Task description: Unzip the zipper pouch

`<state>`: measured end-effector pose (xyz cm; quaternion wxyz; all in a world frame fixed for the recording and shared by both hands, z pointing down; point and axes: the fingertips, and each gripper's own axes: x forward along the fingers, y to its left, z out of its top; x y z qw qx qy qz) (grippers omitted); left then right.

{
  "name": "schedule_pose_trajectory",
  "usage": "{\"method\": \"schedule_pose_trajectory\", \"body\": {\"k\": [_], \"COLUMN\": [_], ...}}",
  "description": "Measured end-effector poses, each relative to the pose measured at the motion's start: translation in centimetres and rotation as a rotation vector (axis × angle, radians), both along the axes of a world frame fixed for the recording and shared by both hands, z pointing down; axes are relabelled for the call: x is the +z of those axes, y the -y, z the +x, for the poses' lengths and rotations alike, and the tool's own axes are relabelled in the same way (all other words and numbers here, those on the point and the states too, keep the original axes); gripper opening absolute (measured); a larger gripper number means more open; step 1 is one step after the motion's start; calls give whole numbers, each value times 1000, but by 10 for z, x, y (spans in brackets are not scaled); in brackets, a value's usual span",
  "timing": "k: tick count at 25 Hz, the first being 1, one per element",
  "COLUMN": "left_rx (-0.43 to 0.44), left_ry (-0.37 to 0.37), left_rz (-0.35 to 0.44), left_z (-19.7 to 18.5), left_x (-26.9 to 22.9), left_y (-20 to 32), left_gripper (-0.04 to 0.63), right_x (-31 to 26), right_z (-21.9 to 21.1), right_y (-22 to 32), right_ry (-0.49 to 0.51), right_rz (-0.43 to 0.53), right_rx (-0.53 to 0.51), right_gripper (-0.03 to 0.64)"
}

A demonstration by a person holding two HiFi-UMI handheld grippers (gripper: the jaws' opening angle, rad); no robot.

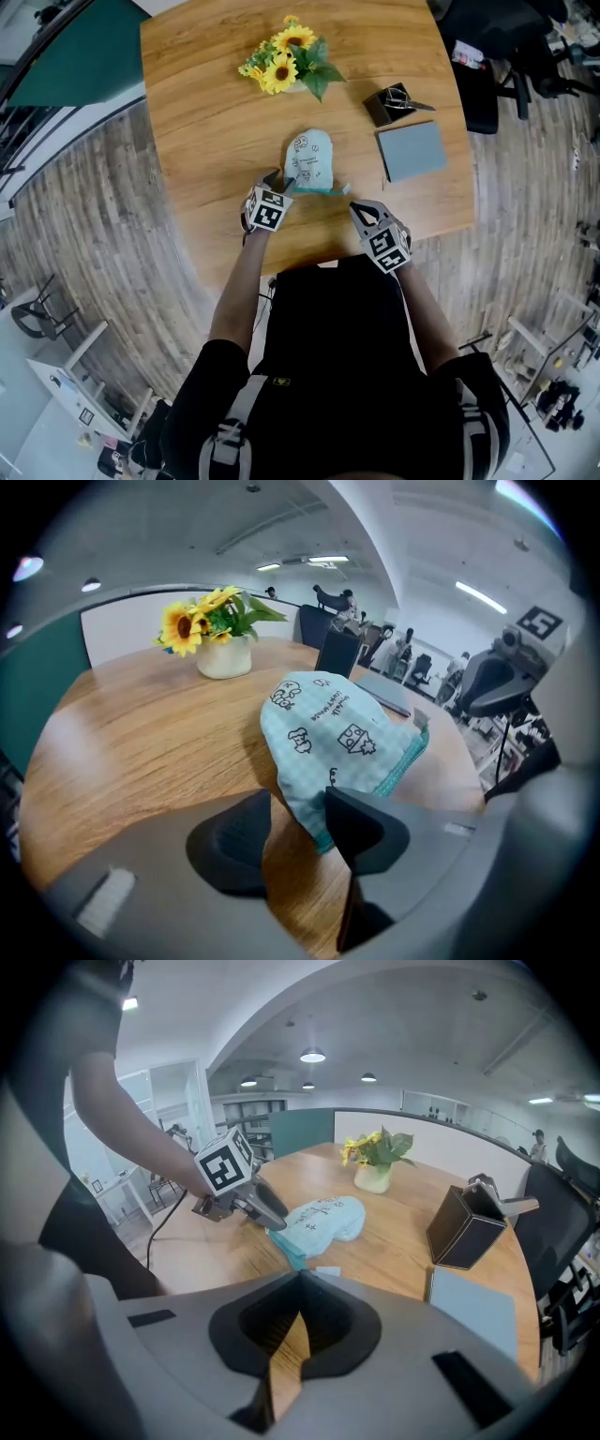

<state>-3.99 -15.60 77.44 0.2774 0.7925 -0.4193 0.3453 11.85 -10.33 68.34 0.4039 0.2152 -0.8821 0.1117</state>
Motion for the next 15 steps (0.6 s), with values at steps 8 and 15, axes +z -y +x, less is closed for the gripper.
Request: {"method": "schedule_pose_trajectory", "body": {"k": [8, 15], "left_rx": [-15, -48], "left_ry": [117, 109], "left_rz": [19, 20], "left_z": [7, 18], "left_x": [4, 4], "left_y": [1, -6], "left_gripper": [171, 63], "right_x": [1, -1], "right_z": [-1, 0], "right_y": [-3, -3], "right_ry": [13, 16], "right_rz": [-2, 0], "right_rx": [-1, 4], "right_gripper": [3, 3]}}
